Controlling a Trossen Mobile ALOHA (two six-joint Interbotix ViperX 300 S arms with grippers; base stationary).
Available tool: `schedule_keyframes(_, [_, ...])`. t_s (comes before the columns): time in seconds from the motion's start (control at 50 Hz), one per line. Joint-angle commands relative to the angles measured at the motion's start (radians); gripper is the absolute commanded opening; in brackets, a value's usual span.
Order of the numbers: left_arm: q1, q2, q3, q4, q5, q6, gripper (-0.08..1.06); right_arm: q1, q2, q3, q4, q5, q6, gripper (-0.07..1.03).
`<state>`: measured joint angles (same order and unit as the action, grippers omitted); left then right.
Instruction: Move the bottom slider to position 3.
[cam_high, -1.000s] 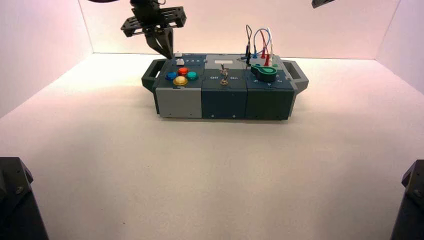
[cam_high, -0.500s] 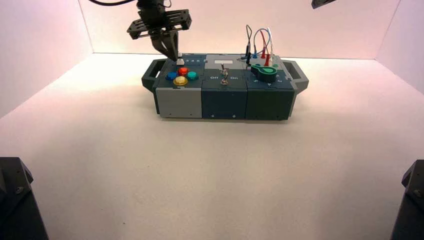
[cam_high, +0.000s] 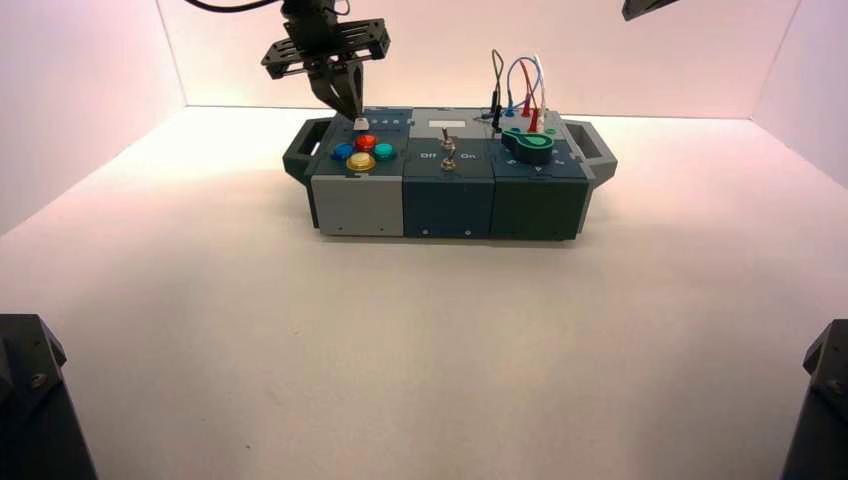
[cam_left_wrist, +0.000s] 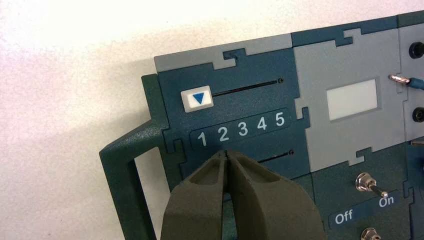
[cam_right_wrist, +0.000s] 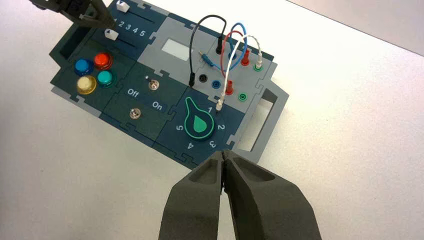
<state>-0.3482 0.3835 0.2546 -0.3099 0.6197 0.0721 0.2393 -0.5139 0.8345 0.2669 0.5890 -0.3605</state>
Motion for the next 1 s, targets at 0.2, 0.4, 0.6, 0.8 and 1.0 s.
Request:
schedule_keyframes(0.2, [-0.005, -0.025, -0.015, 0.006, 0.026, 0.000, -0.03, 0.002, -0.002, -0.011, 0.002, -0.008, -0.006, -0.02])
schedule_keyframes(0.4, [0.026, -0.038, -0.012, 0.014, 0.025, 0.002, -0.03, 0.000, -0.003, -0.011, 0.000, -0.008, -0.005, -0.02])
schedule_keyframes(0.6, [0.046, -0.058, 0.003, 0.014, 0.032, 0.002, -0.03, 0.000, -0.002, -0.011, -0.002, -0.008, -0.005, -0.02])
schedule_keyframes(0.8, [0.043, -0.063, 0.008, 0.008, 0.046, 0.002, -0.03, 0.000, 0.003, -0.011, -0.002, -0.008, -0.005, -0.02])
schedule_keyframes(1.0, [0.023, -0.058, 0.003, -0.002, 0.049, -0.002, -0.03, 0.000, 0.005, -0.011, -0.002, -0.008, -0.005, -0.02])
